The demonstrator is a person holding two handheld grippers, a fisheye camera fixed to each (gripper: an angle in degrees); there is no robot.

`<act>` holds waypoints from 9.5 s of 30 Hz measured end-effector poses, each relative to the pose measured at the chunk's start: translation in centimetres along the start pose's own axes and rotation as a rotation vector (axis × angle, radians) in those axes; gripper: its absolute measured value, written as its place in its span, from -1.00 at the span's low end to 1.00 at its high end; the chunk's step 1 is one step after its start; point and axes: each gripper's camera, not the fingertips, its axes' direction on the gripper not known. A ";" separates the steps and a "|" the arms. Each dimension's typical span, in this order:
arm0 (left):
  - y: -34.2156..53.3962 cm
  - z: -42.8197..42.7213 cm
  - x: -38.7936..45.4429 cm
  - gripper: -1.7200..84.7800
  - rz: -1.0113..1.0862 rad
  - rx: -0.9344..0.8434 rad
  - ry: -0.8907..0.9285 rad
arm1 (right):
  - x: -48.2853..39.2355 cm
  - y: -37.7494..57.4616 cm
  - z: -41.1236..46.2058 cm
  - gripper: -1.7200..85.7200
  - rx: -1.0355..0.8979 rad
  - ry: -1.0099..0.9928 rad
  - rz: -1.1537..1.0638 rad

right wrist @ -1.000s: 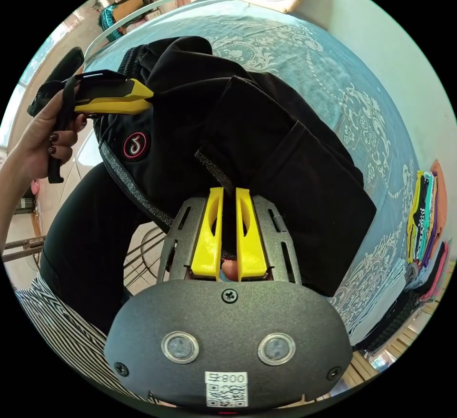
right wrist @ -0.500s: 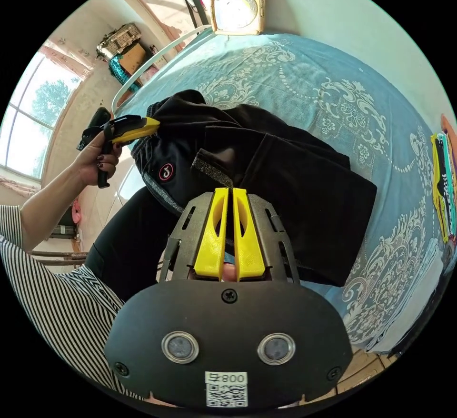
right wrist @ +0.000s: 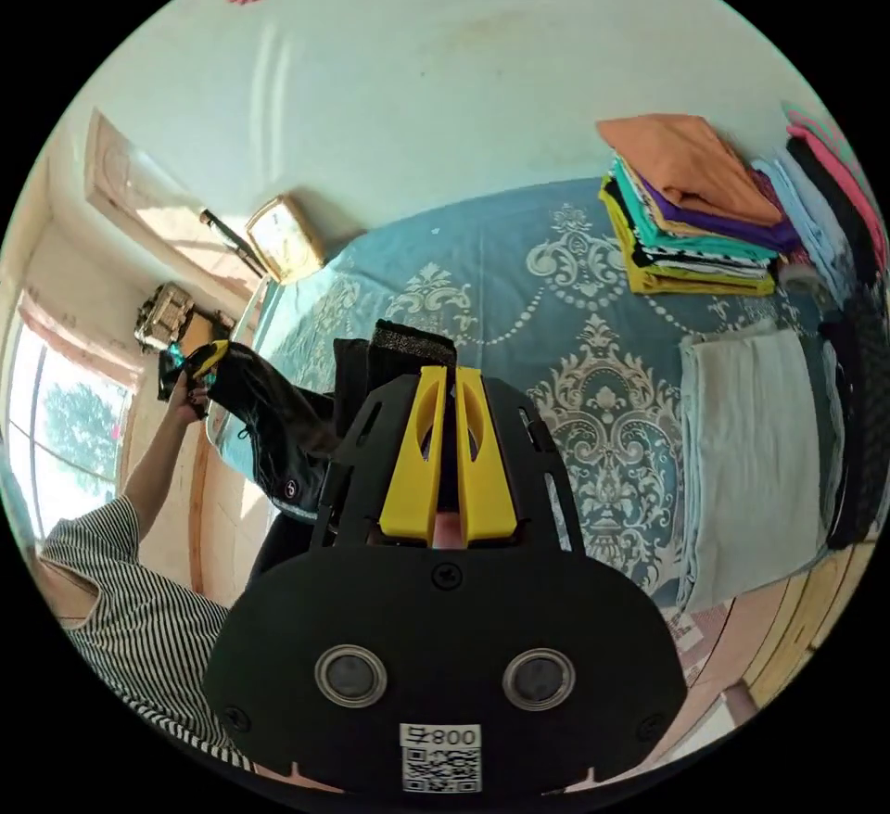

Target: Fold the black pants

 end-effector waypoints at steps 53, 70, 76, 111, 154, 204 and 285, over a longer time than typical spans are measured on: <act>34.6 -1.5 -13.9 -0.92 -0.585 -0.011 -0.054 | 8.0 -1.4 -13.2 -0.92 -0.245 0.250 0.348; 33.3 -7.5 -10.9 -0.93 -0.413 0.036 0.000 | 13.0 9.8 -24.4 -0.94 -0.061 0.138 0.416; 34.5 -5.8 -11.8 -0.93 -0.494 -0.065 -0.092 | 17.7 14.7 -18.8 -0.94 -0.185 0.109 0.588; 25.7 5.2 4.1 -0.96 0.088 -0.443 -0.366 | -7.4 21.2 14.4 -0.96 -0.459 0.187 -0.302; 5.2 3.4 10.9 -0.88 0.059 -0.170 -0.298 | -17.4 19.2 22.3 -0.96 -0.531 0.282 -0.411; -16.9 7.7 28.7 -0.91 0.360 -0.045 -0.393 | -17.4 -11.5 -20.7 -0.95 0.218 0.277 -0.002; -13.0 16.8 10.9 -0.80 0.217 -0.103 -0.386 | 5.1 -39.2 16.2 -0.84 0.051 0.126 0.267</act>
